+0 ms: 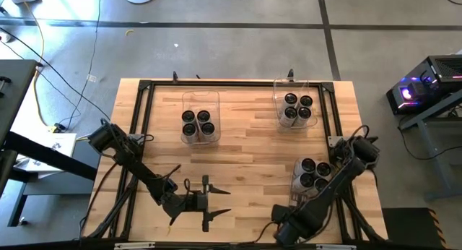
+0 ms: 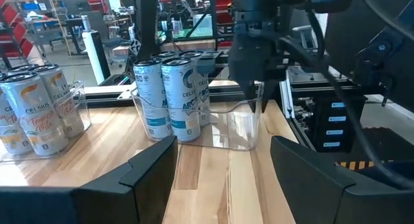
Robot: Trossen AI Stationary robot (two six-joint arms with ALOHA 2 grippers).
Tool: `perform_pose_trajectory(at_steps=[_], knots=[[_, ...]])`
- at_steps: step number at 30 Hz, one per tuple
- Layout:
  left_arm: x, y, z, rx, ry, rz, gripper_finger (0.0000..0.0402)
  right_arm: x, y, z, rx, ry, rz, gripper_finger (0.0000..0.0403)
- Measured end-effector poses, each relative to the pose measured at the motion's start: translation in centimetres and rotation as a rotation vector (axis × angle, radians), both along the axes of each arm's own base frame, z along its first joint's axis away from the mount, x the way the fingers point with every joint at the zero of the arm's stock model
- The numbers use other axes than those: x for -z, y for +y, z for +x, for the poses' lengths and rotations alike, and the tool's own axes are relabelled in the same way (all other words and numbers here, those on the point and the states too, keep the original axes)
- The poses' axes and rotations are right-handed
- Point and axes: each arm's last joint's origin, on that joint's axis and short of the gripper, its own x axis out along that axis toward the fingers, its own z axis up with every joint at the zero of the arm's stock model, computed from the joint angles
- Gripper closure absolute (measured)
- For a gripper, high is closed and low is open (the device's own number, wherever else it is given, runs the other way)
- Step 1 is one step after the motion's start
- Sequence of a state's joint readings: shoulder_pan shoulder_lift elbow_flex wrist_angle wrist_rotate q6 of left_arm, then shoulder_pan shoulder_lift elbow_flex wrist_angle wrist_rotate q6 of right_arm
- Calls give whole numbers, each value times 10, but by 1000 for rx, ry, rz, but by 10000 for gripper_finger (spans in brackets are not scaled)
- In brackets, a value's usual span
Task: Sort soda cans
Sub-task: Move the bottom transparent bin between the two transparent bins
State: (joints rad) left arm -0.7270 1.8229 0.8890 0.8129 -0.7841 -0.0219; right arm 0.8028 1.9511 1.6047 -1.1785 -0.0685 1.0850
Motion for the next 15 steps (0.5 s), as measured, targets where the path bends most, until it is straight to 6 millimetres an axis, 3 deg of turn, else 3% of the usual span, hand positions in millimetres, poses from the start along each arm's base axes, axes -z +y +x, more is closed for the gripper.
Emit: perform_pose_trajectory(at_steps=[15], knots=[[0,0,0,1,1,-10,161,0,-41,41,22,-26,36,370]])
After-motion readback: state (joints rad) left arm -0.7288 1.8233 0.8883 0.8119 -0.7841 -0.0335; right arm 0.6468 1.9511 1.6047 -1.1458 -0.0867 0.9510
